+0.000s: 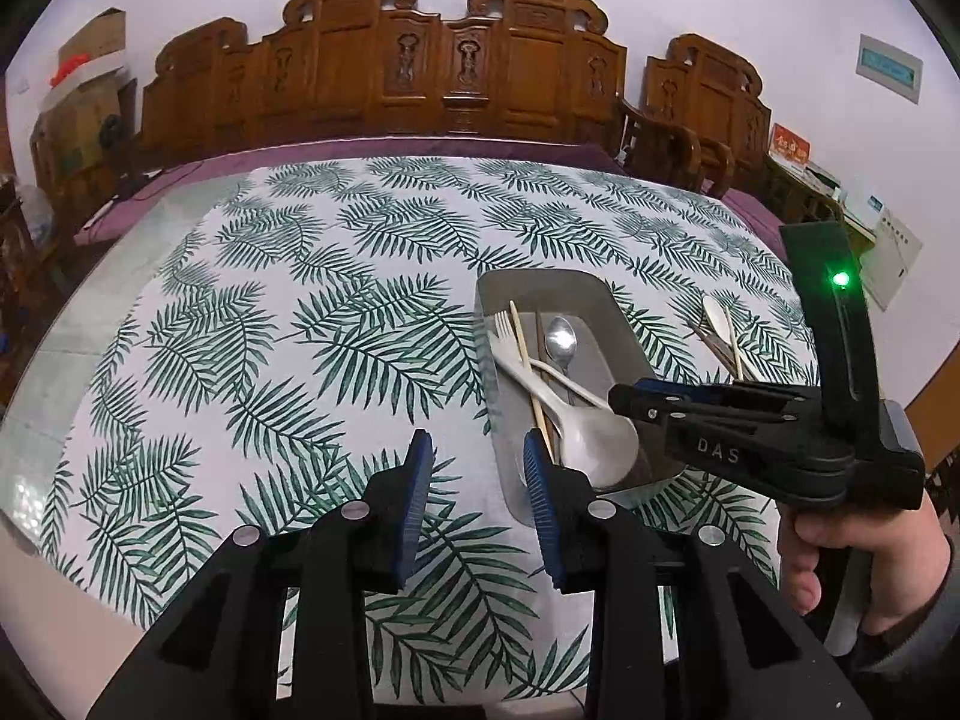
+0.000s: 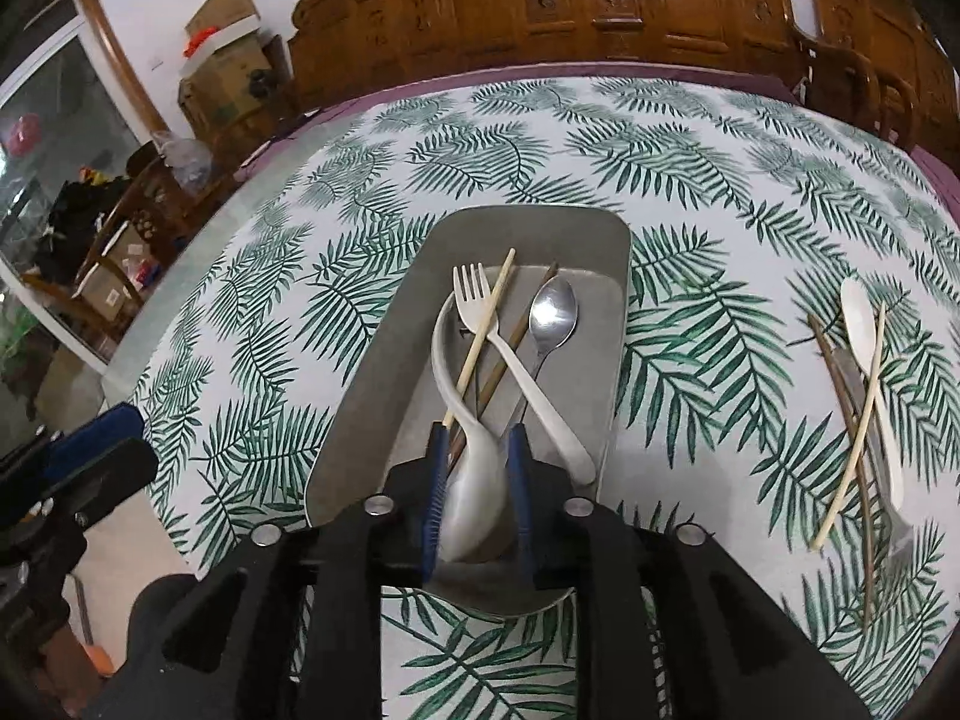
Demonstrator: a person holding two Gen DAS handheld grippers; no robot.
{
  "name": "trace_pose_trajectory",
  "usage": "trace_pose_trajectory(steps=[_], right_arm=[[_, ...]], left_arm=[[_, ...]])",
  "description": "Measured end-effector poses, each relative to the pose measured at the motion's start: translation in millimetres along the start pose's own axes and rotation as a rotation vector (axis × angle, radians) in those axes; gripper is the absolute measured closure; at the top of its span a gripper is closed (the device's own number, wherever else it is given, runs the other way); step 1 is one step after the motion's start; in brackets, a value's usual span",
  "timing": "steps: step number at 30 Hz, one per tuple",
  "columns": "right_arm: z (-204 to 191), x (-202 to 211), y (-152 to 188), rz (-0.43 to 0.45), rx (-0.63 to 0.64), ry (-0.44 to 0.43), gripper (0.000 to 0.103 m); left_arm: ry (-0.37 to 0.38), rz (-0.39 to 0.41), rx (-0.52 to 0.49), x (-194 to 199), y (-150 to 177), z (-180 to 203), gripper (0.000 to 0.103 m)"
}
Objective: Organize utensils
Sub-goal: 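Lower the white plastic spoon into the tray and open the right gripper, then grasp a wooden chopstick with the right gripper while the left gripper grasps another chopstick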
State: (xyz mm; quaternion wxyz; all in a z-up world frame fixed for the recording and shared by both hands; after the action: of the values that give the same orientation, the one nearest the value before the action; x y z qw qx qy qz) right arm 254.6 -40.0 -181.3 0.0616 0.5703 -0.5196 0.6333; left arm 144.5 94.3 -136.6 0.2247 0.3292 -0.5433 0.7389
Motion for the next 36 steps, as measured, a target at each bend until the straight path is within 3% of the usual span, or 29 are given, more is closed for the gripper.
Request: trace_pose_trajectory(steps=[11,15,19,20,21,22,30,36], right_arm=[[24.6,47.0,3.2,0.102,0.111,0.048,0.077],[45.7,64.0,14.7,0.126,0.128,0.082,0.077],[78.7,80.7,28.0,0.146,0.117,0.120,0.077],[88.4,84.6,31.2,0.149,0.111,0.129,0.077],[94.8,86.8,33.7,0.152,0.107,0.138,0.077],[104.9,90.9,36.6,0.157,0.100,0.150,0.077],[166.8,112.0,51.0,0.194,0.039,0.218,0.077],[197.4,101.3,65.3,0.194,-0.025,0.236,0.071]], left_arm=[[0.017,0.000,-0.025,-2.3,0.1,18.7,0.073],[0.027,0.005,-0.038,-3.9,-0.3,30.2,0.059],[0.042,0.001,-0.044,-9.2,0.4,42.9,0.054],[0.050,-0.002,-0.048,-11.6,0.7,48.3,0.050],[0.055,-0.002,-0.054,-13.1,1.1,52.7,0.038],[0.061,0.005,-0.065,-14.3,1.3,58.4,0.032],[0.098,0.002,-0.111,-29.1,-1.8,100.1,0.031],[0.129,-0.017,-0.156,-45.5,0.1,131.4,0.031]])
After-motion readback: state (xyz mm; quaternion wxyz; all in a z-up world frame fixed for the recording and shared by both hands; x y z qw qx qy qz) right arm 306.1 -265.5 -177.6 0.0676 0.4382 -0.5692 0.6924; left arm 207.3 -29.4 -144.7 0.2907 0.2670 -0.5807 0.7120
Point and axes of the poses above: each gripper's, at about its wrist camera, not at the fingertips, and x roughly against the way its jaws point, z to its right, y to its underside, the point moved 3 cm from there along -x, roughly the way its jaws point, and after that the axes turned 9 degrees about x, right-handed, at the moved point
